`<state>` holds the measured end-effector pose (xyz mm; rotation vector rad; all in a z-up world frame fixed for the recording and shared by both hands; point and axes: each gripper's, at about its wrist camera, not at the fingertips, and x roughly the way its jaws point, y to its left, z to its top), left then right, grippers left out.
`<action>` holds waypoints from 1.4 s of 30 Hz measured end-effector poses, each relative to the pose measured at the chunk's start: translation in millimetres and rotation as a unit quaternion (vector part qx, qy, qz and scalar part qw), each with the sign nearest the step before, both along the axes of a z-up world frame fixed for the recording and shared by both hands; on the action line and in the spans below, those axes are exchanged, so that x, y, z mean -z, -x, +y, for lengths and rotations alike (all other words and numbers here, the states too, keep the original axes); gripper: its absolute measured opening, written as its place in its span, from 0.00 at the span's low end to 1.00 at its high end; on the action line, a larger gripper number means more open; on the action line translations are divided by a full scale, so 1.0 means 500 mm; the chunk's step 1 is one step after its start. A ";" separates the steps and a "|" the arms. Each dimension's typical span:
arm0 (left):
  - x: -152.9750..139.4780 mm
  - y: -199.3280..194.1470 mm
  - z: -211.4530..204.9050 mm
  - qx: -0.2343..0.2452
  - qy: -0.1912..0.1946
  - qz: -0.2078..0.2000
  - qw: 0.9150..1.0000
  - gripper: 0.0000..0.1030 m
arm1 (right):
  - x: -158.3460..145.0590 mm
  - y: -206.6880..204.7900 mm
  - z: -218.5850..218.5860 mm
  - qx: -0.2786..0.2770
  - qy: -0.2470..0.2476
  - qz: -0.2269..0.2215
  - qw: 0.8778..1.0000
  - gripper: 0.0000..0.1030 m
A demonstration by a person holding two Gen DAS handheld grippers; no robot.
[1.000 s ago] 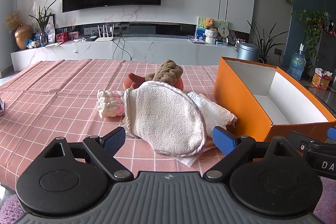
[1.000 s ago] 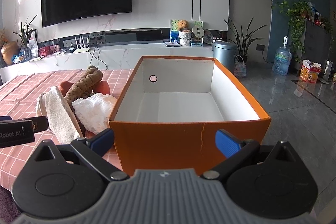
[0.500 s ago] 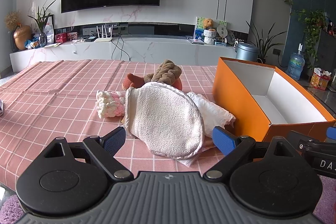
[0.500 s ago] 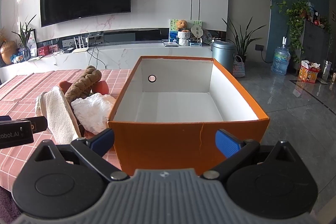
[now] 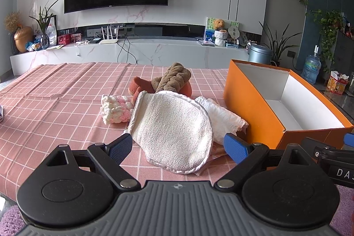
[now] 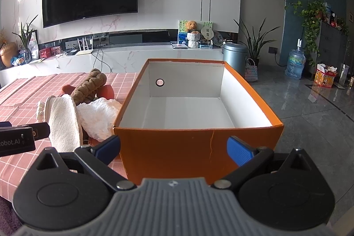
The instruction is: Organize soft objects
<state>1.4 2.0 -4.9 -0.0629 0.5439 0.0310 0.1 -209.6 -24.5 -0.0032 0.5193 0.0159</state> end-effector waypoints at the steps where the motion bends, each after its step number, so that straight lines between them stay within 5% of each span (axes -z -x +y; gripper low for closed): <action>1: 0.000 0.000 0.000 0.000 0.000 0.000 1.000 1.00 | 0.000 0.000 0.000 0.000 0.000 0.000 1.000 0.98; 42: 0.001 0.004 0.011 0.003 0.006 0.003 1.000 1.00 | -0.008 0.007 0.018 -0.026 0.012 -0.014 1.000 0.97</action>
